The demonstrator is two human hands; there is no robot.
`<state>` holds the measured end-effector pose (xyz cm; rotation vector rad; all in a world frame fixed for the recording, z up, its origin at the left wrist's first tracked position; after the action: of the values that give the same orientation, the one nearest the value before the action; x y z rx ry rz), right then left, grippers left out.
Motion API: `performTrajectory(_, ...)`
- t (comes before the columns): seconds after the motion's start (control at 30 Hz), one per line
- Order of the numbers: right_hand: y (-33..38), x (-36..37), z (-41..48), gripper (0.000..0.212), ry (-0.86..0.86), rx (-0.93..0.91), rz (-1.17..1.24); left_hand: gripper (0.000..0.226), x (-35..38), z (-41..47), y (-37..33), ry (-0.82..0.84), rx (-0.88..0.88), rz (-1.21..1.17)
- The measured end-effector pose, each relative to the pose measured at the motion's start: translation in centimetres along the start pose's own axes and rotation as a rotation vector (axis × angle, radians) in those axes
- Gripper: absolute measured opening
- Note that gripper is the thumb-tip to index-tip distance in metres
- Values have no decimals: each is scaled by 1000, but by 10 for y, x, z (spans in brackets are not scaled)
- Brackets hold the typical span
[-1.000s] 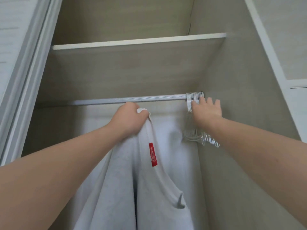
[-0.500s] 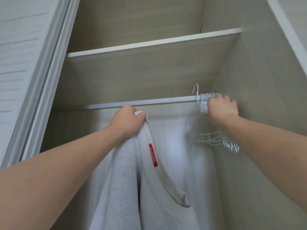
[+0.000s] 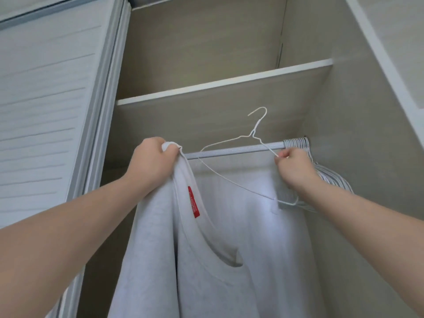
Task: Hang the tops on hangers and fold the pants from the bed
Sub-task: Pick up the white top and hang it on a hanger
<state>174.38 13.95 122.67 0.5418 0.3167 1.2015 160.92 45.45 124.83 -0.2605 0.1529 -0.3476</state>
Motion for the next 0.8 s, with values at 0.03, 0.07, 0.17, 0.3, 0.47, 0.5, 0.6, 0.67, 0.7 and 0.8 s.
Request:
performTrajectory(0.03,1,5,-11,20,6,46,110,37,-9,-2,1,-14,3,8)
performTrajectory(0.07,4,9,-23,21,3,81,206,35,-18,-5,1,-28,5,18)
performTrajectory(0.17,29,18,-54,20,-17,112,409,32,-52,-12,-2,-77,8,29)
performTrajectory(0.3,80,31,-81,7,99,137,571,31,-111,-16,-23,-153,-1,70)
performTrajectory(0.47,144,42,-105,15,424,278,714,35,-194,-24,-72,-244,-17,252)
performTrajectory(0.5,153,42,-111,20,473,330,753,35,-212,-28,-81,-261,-24,299)
performTrajectory(0.6,181,33,-132,17,569,267,819,30,-264,-43,-111,-296,-57,437)
performTrajectory(0.67,201,17,-150,20,592,189,881,30,-300,-58,-133,-317,-79,529)
performTrajectory(0.7,209,10,-160,23,606,177,923,31,-317,-67,-145,-327,-88,576)
performTrajectory(0.8,237,-16,-193,17,650,160,1078,33,-370,-100,-176,-369,-129,720)
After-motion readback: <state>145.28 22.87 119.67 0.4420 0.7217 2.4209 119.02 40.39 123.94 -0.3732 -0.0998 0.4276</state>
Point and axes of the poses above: each hand's wrist, its own z-axis towards the middle knuckle, its own x-axis out of the palm, y = z × x, the point moved 8 cm from there along z, towards the middle knuckle, and after that the axes turned 6 degrees about z, right-handed, at the moved point
